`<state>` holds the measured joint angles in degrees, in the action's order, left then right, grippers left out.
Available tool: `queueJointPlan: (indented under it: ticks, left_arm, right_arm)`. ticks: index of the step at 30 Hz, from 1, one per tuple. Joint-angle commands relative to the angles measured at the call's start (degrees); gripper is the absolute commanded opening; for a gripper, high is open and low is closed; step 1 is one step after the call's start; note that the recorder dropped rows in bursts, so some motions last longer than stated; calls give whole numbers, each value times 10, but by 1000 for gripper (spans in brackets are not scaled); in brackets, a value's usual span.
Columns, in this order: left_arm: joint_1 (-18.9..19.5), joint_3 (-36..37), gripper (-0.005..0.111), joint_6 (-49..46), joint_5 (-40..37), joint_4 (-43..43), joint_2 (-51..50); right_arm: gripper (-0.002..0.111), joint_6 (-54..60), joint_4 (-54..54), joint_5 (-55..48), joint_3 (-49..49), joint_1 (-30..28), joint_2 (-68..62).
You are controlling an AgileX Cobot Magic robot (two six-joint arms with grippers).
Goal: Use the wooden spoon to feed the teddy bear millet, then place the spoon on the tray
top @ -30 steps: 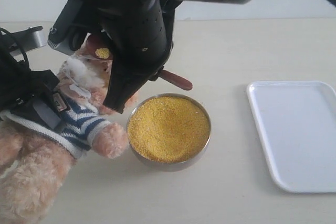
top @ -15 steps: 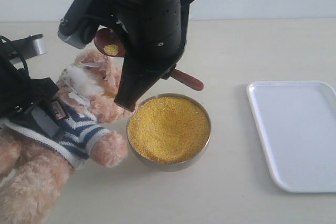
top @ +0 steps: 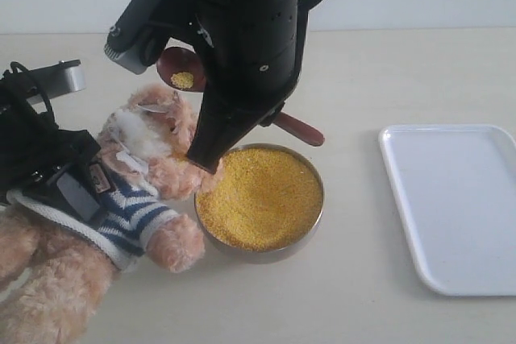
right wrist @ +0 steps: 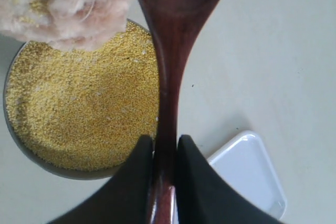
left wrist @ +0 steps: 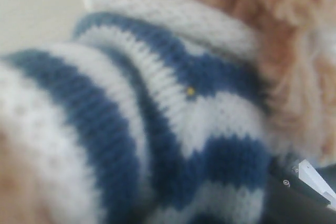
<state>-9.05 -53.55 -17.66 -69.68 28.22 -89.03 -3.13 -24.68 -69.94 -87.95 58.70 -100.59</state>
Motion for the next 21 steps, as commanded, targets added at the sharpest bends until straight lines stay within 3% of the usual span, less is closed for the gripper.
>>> queueJointPlan:
  ticks: [1,21]
  left_arm:
    - [-3,2,4,-1,-3,7,7]
    - [-3,2,4,1,-3,8,7]
  right_arm:
    - [0,10,19,0,0,-4,7]
    - [0,37,53,26,0,4,-16]
